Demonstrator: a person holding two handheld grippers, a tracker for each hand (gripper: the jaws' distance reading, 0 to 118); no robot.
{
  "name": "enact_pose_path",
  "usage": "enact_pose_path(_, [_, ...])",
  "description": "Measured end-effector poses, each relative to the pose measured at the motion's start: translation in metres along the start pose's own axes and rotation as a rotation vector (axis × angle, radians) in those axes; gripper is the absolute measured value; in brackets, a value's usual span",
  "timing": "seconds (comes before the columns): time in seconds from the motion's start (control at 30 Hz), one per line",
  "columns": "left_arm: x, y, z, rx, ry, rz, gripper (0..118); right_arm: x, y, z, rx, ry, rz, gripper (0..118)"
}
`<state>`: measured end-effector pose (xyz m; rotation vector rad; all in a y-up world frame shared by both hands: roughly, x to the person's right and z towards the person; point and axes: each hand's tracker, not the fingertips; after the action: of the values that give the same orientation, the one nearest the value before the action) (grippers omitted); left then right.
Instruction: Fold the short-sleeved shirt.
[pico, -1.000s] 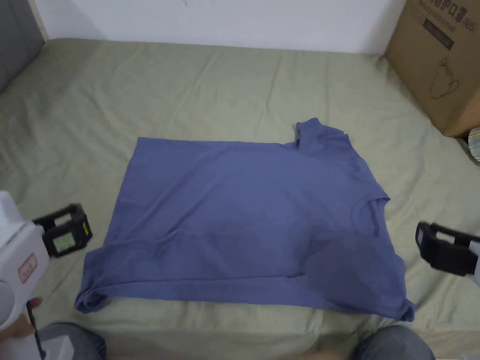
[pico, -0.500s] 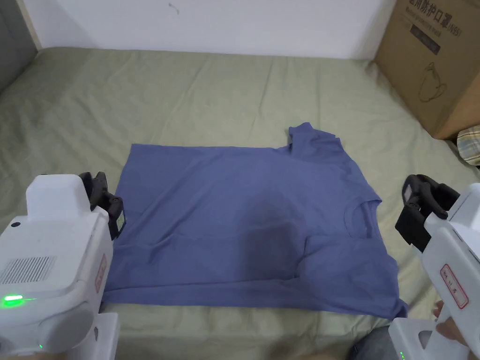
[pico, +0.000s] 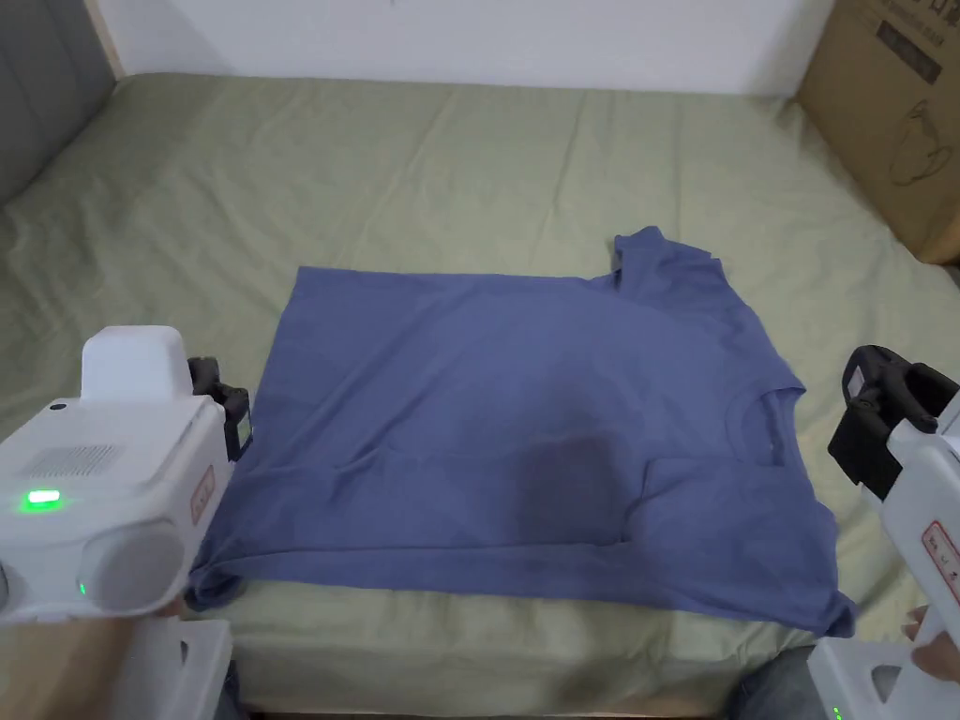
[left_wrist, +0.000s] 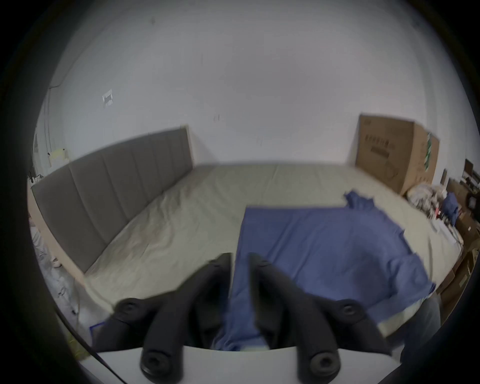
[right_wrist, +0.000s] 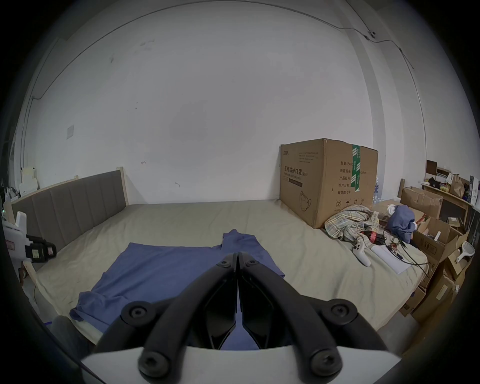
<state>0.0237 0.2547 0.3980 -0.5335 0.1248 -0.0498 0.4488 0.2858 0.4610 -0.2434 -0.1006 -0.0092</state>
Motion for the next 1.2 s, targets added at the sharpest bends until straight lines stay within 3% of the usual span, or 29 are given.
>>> enact_pose_path(0.1, [-0.021,-0.014,-0.023,-0.160,0.003,0.019,101,0.002,-0.006,-0.002,-0.025,-0.003,0.010,0])
enact_pose_path(0.13, [-0.023,-0.017,-0.024,-0.215,0.002,0.036,112,0.003,-0.008,-0.003,-0.036,-0.007,0.015,0])
enact_pose_path(0.17, [-0.028,-0.022,-0.030,-0.271,-0.002,0.044,118,0.003,-0.010,-0.005,-0.045,-0.013,0.018,0])
enact_pose_path(0.33, [-0.040,-0.057,-0.052,-0.503,-0.027,0.058,118,0.002,-0.017,-0.009,-0.092,-0.027,0.012,0])
enact_pose_path(0.47, [-0.034,-0.082,-0.064,-0.578,-0.030,0.003,118,0.000,-0.019,-0.010,-0.117,-0.032,-0.003,0])
enact_pose_path(0.53, [-0.029,-0.089,-0.067,-0.595,-0.030,-0.010,103,-0.001,-0.019,-0.010,-0.126,-0.035,-0.006,0])
enact_pose_path(0.6, [-0.026,-0.095,-0.073,-0.607,-0.015,-0.004,66,-0.001,-0.020,-0.010,-0.133,-0.040,-0.006,0])
enact_pose_path(0.73, [-0.024,-0.098,-0.078,-0.651,-0.070,0.106,21,0.000,-0.022,-0.010,-0.145,-0.050,-0.014,0])
enact_pose_path(0.77, [-0.024,-0.094,-0.076,-0.645,-0.058,0.133,3,0.001,-0.022,-0.009,-0.153,-0.058,-0.012,0])
enact_pose_path(0.87, [-0.026,-0.085,-0.068,-0.602,-0.063,0.226,0,0.004,-0.028,-0.009,-0.189,-0.073,-0.007,0])
enact_pose_path(0.97, [-0.027,-0.073,-0.048,-0.526,-0.072,0.263,0,0.015,-0.036,-0.017,-0.326,-0.070,-0.014,0])
enact_pose_path(1.0, [-0.027,-0.067,-0.041,-0.497,-0.083,0.260,0,0.020,-0.040,-0.023,-0.393,-0.061,-0.014,5])
enact_pose_path(1.03, [-0.026,-0.062,-0.034,-0.462,-0.090,0.261,0,0.028,-0.046,-0.031,-0.462,-0.050,-0.025,20])
enact_pose_path(1.07, [-0.025,-0.058,-0.030,-0.446,-0.096,0.260,0,0.034,-0.053,-0.038,-0.526,-0.042,-0.042,49])
enact_pose_path(1.1, [-0.025,-0.053,-0.025,-0.433,-0.105,0.256,0,0.042,-0.062,-0.045,-0.565,-0.035,-0.073,87])
enact_pose_path(1.13, [-0.025,-0.049,-0.021,-0.410,-0.106,0.262,0,0.049,-0.072,-0.052,-0.622,-0.031,-0.086,100])
enact_pose_path(1.2, [-0.025,-0.044,-0.019,-0.394,-0.111,0.266,0,0.058,-0.090,-0.062,-0.700,-0.027,-0.102,102])
